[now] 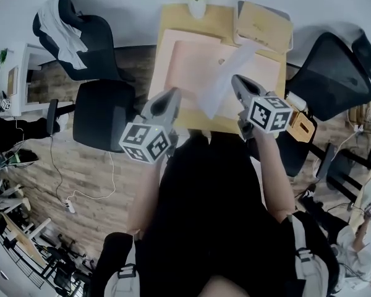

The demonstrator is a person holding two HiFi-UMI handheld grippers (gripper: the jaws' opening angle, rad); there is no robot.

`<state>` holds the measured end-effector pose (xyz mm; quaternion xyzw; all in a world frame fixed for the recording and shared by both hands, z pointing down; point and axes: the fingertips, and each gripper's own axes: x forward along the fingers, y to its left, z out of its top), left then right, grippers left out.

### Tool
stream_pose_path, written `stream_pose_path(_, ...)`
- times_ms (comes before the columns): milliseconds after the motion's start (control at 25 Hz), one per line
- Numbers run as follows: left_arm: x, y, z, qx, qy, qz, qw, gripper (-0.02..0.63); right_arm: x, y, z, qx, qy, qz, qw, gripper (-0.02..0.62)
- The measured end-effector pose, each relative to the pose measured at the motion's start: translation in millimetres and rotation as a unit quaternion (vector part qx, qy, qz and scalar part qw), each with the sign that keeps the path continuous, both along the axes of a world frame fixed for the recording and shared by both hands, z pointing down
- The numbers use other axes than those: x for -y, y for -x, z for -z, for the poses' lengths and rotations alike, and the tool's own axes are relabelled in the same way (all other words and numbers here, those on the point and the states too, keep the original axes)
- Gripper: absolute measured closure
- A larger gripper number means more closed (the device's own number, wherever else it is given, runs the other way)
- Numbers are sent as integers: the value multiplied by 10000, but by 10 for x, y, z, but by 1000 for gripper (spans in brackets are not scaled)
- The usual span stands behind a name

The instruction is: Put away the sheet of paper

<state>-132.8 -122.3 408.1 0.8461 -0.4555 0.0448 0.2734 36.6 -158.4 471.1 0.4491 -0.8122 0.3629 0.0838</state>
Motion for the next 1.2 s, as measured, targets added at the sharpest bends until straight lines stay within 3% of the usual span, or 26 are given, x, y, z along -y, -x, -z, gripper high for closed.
stream_pose_path(200, 93, -144, 41, 17, 33, 163, 9999, 597, 17, -289, -378, -304, 477, 57, 9984, 592)
stream_pose_path(720, 245, -479, -115, 164, 204, 618, 9977, 597, -32, -964, -1219, -524, 1416, 204, 9883, 592)
stream_pose_path(1200, 225, -536, -267, 300, 414, 979, 9939, 597, -100, -1116, -1658, -903, 1872, 677, 9758, 592)
